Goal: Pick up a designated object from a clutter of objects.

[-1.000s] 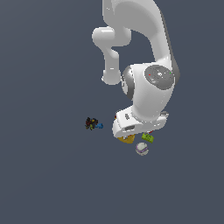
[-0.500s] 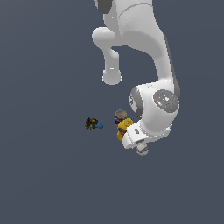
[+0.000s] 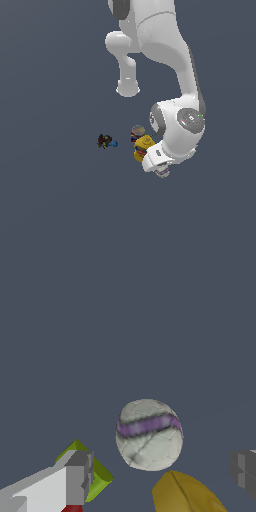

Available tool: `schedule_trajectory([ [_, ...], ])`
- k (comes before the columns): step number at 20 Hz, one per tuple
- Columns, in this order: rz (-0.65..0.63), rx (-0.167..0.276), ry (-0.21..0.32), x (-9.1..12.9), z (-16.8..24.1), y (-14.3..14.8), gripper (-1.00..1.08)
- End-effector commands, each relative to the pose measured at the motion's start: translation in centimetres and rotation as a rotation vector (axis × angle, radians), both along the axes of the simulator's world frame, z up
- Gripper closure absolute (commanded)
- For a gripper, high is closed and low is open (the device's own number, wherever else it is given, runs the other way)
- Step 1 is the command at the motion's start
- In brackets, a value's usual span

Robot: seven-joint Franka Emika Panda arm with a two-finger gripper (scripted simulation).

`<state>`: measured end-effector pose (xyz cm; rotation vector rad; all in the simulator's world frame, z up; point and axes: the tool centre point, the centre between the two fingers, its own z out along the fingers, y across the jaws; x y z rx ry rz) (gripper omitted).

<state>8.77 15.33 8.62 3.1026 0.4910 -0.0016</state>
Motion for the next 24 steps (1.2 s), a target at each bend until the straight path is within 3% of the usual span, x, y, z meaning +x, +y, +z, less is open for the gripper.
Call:
schedule_trajectory([
  [1,0.000,0.000,0.001,0.0,-0.5,0.0,-0.92],
  [14,0.001,0.000,-0.001,0.0,-5.0,0.1,-0.92],
  [15,0.001,0.000,-0.001,0.0,-5.0,0.1,1.08],
  [24,0.001,0.000,-0.001,0.0,-5.0,0.1,1.08],
])
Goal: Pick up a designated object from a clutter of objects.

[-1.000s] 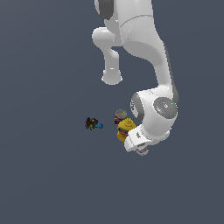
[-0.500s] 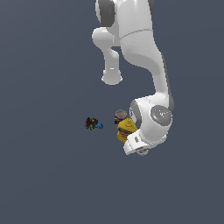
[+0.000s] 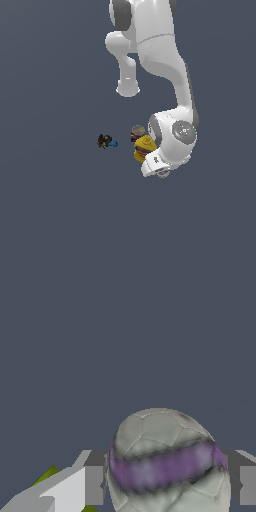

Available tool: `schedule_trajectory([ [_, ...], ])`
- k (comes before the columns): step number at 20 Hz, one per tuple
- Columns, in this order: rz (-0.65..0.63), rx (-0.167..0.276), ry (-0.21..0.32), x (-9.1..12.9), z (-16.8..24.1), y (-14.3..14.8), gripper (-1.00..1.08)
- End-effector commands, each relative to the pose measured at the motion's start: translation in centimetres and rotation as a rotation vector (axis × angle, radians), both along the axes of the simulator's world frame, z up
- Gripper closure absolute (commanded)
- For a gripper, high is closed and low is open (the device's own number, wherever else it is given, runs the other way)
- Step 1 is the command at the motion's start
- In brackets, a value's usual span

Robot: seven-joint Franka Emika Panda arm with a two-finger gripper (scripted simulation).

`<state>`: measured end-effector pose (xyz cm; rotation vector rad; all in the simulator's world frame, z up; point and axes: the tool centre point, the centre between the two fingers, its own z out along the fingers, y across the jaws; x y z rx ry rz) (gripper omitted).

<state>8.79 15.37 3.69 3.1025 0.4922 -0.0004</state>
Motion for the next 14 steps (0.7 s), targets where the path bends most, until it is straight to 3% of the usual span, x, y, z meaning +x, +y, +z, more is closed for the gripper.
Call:
schedule_trajectory([
  [1,0.000,0.000,0.000,0.0,0.0,0.0,1.08],
  [14,0.000,0.000,0.000,-1.2,3.5,-2.1,1.08],
])
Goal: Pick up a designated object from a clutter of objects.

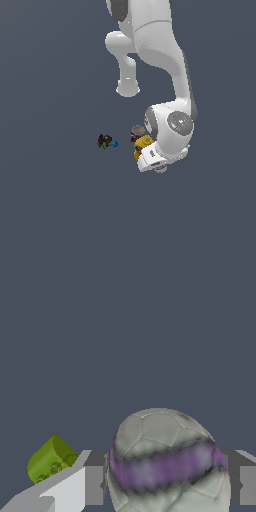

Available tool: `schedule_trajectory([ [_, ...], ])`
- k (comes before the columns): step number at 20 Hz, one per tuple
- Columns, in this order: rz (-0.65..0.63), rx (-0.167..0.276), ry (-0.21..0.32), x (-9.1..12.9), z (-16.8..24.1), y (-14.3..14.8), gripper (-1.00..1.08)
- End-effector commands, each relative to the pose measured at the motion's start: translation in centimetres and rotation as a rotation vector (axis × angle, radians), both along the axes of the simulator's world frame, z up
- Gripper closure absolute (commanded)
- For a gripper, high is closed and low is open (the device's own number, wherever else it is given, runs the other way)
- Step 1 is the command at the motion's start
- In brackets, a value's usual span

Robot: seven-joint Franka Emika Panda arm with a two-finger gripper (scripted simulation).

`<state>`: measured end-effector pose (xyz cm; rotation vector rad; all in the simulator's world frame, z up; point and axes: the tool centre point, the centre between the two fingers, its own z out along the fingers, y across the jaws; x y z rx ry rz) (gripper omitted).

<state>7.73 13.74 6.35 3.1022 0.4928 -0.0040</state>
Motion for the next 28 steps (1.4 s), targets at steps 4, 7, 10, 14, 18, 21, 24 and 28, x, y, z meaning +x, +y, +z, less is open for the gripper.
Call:
schedule_trajectory([
  [4,0.000,0.000,-0.002,-1.1,3.4,-2.0,1.08],
  [7,0.000,0.000,-0.002,-1.9,5.8,-3.4,1.08],
  [10,0.000,0.000,-0.002,-2.8,8.5,-4.9,1.08],
  [14,0.000,0.001,-0.002,-4.1,12.2,-7.0,1.08],
  [18,0.000,0.001,-0.002,-5.4,16.1,-9.3,1.08],
  [21,0.000,0.003,-0.002,-6.3,19.1,-11.0,1.08],
  [24,0.000,0.003,-0.002,-7.2,21.8,-12.5,1.08],
  [28,0.000,0.004,-0.003,-8.1,25.0,-14.4,1.08],
])
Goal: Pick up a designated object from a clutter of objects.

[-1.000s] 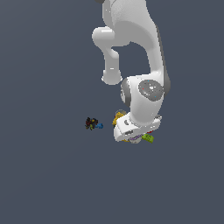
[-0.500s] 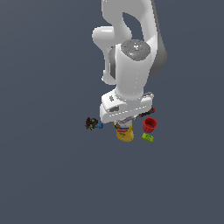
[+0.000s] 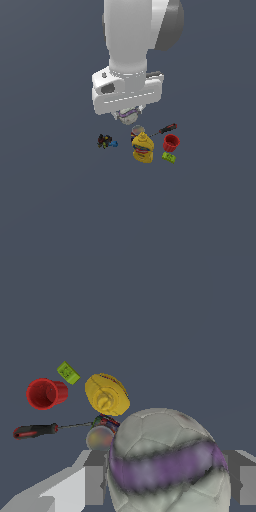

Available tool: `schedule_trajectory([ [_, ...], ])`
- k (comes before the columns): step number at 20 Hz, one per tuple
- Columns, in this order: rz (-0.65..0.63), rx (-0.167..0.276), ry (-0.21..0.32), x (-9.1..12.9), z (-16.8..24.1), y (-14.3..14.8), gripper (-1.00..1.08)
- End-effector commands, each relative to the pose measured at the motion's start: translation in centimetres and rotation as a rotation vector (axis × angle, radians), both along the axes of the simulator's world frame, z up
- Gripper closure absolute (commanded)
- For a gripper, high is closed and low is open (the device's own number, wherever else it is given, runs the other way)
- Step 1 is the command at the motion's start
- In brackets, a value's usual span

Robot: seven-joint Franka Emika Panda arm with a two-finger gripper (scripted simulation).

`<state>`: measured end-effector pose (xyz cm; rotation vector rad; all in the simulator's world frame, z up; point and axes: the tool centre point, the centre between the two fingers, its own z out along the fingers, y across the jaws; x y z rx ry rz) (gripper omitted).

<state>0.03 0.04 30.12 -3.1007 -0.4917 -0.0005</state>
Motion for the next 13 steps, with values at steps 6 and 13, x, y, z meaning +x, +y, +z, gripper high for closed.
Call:
schedule_trajectory([
  [6,0.000,0.000,0.000,-1.3,4.6,-2.6,1.08],
  [13,0.000,-0.001,0.000,-1.6,5.9,-3.4,1.08],
])
